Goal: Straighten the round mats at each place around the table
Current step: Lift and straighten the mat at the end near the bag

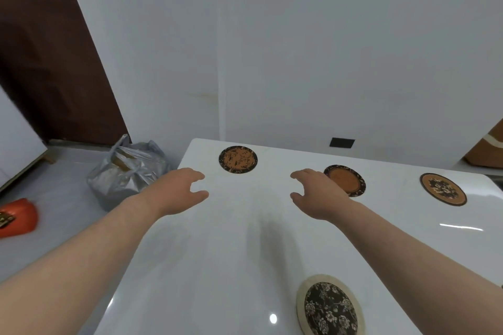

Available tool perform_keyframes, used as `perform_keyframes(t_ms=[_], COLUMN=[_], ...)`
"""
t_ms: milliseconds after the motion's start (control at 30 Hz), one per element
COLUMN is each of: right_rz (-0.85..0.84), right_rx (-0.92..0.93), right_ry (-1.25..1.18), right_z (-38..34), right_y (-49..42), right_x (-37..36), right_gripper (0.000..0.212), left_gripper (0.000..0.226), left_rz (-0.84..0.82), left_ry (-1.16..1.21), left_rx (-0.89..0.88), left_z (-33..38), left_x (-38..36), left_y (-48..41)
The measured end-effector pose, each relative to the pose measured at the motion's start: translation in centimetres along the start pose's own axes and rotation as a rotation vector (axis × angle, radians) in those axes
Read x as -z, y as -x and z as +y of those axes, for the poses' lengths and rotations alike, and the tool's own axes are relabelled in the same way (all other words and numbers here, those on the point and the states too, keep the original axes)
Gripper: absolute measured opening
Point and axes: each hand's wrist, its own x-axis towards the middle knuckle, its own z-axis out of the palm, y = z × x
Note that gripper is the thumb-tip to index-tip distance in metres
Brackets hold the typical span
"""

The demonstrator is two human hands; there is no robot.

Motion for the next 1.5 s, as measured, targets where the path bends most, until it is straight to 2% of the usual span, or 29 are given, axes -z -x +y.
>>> perform_keyframes(t_ms=[200, 433, 767, 967, 1067, 1267, 1500], right_rz=[-0.030, -0.055, -0.115, -0.155, -0.165, -0.133, -0.164], right_rx=[0.014, -0.002, -0.064, -0.065, -0.063, -0.059, -0.076], right_ry=[-0.006, -0.001, 0.005, 0.062, 0.093, 0.031, 0.040], right_z=[-2.0, -1.5, 0.2, 0.6, 1.0, 1.5, 2.3], right_y=[-2.9, -9.1, -18.0, -21.4, -23.1, -27.2, -30.3], right_x=[-1.8, -4.9, -9.8, -12.0, -13.4, -16.1, -18.0], right_gripper=[0.055, 0.055, 0.055, 0.051, 0.045, 0.047, 0.041], left_gripper=[0.061, 0.061, 0.061, 0.061, 0.061, 0.063, 0.041], left_rz=[-0.006, -0.070, -0.159, -0.251, -0.268, -0.282, -0.303], left_ry=[-0.002, -0.044, -0.049, -0.133, -0.157, -0.145, -0.100], left_rx=[0.028, 0.021, -0.044, -0.084, -0.123, -0.218, -0.261], left_z=[-2.7, -5.4, -8.9, -10.4, -10.7, -11.0, -10.8], left_x=[0.2, -0.8, -3.8, -6.5, -7.6, -9.9, -11.4], left_y=[-1.2, -7.8, -18.7, -22.7, -25.7, -31.7, -35.5])
